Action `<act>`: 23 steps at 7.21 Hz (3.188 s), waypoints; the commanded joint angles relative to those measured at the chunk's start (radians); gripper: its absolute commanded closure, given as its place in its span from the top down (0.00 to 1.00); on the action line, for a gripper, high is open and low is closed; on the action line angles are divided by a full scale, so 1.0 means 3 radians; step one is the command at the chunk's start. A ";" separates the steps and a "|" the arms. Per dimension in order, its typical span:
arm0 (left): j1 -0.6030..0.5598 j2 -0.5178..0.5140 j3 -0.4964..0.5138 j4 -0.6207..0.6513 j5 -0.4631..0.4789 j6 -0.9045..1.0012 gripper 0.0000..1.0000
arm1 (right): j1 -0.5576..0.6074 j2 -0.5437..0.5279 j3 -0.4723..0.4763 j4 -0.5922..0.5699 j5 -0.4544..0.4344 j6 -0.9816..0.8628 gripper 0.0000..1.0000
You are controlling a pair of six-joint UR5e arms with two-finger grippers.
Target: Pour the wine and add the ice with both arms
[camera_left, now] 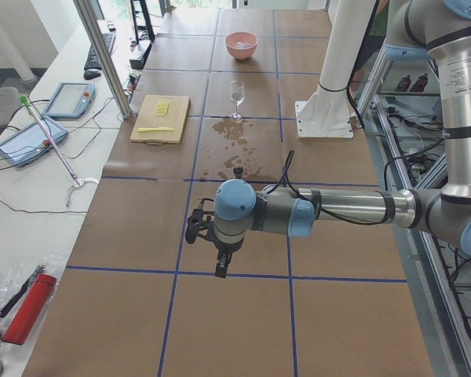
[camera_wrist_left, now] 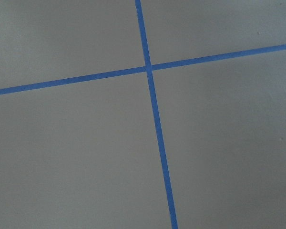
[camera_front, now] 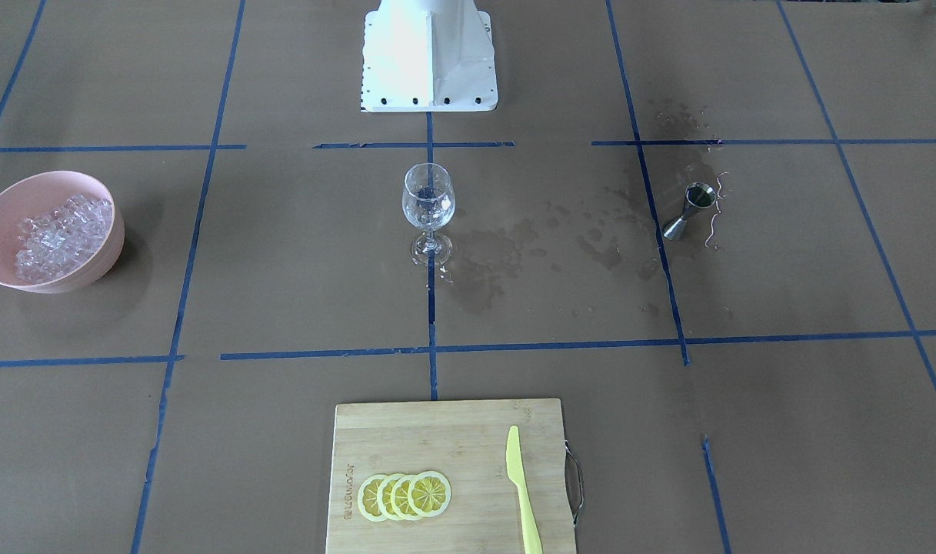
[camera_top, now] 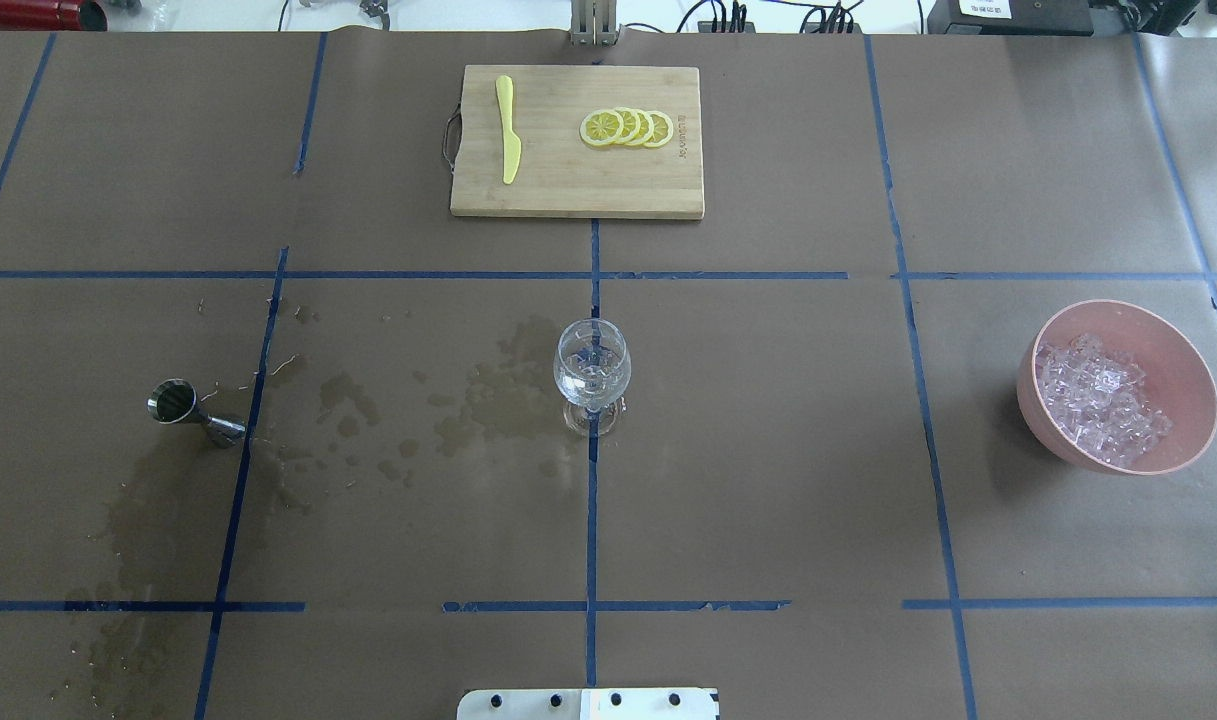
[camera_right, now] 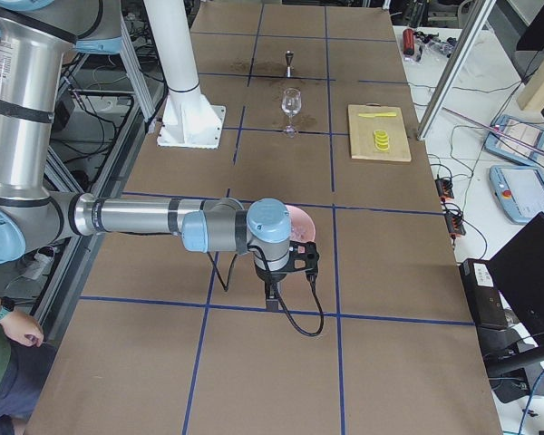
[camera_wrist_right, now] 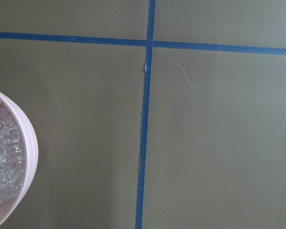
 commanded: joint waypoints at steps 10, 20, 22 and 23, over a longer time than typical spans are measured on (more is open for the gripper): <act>0.0000 -0.0171 0.0066 -0.1037 -0.0031 0.0008 1.00 | -0.0036 0.0171 0.0014 0.0593 0.0061 0.0061 1.00; 0.1658 -0.0212 0.0138 -0.3917 0.1595 -0.2699 1.00 | -0.0138 0.0218 0.0014 0.0962 0.0081 0.0072 1.00; 0.2648 -0.0095 -0.0076 -0.3991 0.2961 -0.3058 1.00 | -0.0138 0.0218 0.0014 0.0962 0.0081 0.0072 1.00; 0.3200 -0.0079 -0.0087 -0.3981 0.3663 -0.3308 1.00 | -0.0138 0.0218 0.0014 0.0962 0.0081 0.0072 1.00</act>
